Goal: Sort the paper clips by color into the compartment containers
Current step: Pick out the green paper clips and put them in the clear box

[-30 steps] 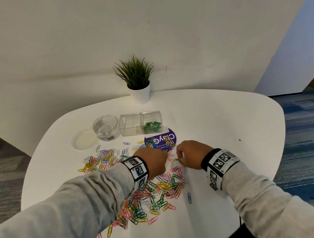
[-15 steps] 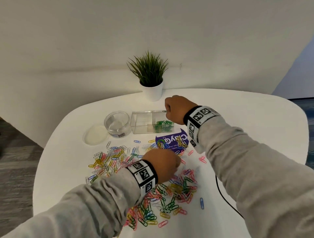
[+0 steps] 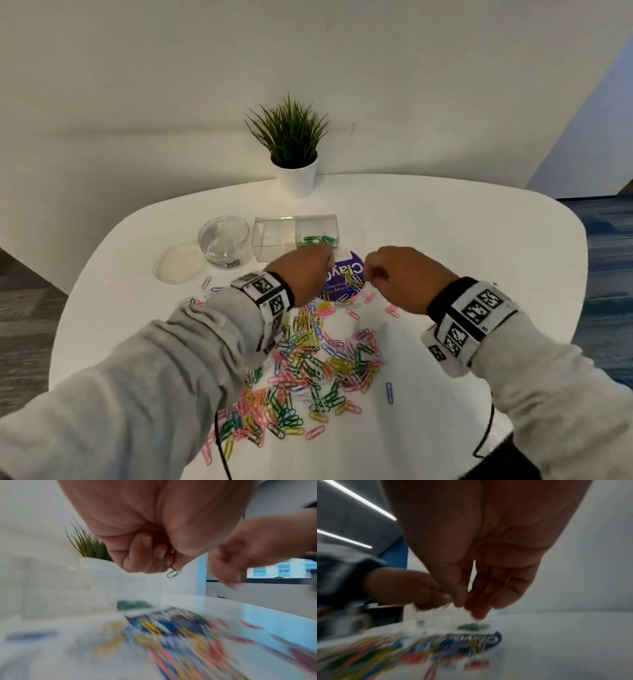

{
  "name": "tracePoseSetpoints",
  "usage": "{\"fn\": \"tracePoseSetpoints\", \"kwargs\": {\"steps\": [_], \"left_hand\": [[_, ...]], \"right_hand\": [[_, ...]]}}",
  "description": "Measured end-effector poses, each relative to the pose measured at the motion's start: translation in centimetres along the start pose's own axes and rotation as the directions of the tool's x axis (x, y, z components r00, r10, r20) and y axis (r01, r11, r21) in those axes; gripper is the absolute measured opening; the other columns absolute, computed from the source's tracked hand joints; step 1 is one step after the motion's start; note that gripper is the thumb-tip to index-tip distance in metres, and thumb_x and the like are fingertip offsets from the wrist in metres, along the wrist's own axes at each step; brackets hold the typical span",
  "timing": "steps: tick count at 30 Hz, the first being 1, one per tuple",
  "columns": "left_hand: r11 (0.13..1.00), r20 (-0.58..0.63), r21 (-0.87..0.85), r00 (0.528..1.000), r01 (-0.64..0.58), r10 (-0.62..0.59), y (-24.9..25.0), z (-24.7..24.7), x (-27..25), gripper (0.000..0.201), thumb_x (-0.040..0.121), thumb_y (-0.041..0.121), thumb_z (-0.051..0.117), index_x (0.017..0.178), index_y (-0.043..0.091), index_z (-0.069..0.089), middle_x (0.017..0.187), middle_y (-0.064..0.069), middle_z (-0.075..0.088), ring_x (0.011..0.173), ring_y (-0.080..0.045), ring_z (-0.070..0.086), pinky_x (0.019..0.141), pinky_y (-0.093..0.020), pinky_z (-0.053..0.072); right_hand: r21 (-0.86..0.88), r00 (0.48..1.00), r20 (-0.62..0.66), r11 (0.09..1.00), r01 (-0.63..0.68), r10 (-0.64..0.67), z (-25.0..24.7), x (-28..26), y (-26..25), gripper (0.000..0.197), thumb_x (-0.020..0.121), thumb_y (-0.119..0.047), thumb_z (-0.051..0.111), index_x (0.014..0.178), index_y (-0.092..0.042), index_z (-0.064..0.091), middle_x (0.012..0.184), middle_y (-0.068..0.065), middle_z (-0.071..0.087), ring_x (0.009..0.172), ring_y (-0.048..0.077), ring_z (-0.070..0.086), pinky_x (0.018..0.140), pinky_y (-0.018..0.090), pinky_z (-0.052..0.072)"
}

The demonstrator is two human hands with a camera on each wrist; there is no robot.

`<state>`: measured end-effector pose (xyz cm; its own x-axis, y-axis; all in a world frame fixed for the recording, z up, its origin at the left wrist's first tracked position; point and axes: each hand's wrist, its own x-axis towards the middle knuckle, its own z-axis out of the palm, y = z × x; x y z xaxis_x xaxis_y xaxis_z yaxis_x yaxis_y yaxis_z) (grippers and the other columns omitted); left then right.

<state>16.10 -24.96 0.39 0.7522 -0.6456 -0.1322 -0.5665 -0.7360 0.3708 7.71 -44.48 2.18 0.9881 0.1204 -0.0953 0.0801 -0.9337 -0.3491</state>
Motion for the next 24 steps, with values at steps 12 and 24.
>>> {"fn": "tracePoseSetpoints", "kwargs": {"steps": [12,24], "left_hand": [[0.966,-0.063,0.248,0.997,0.068,-0.054,-1.5,-4.9,6.4,0.04,0.102,0.019,0.046,0.142,0.018,0.049,0.139,-0.006,0.056,0.126,-0.025,0.052,0.106,-0.034,0.041],[0.962,0.149,0.166,0.97,-0.217,0.193,3.5,2.7,-5.9,0.024,0.096,0.039,0.059,0.115,0.029,0.069,0.105,0.006,0.066,0.095,-0.015,0.062,0.082,-0.03,0.049]], "right_hand": [[0.029,0.982,0.186,0.999,-0.017,0.012,6.0,-6.3,-0.7,0.02,0.096,-0.034,0.053,0.109,-0.025,0.066,0.1,-0.002,0.06,0.089,0.019,0.059,0.08,0.037,0.052],[0.039,0.99,0.123,0.996,-0.081,0.075,6.8,-6.0,-0.8,0.011,0.093,-0.025,0.055,0.098,-0.017,0.061,0.105,0.005,0.057,0.083,0.018,0.05,0.071,0.029,0.041]]}}
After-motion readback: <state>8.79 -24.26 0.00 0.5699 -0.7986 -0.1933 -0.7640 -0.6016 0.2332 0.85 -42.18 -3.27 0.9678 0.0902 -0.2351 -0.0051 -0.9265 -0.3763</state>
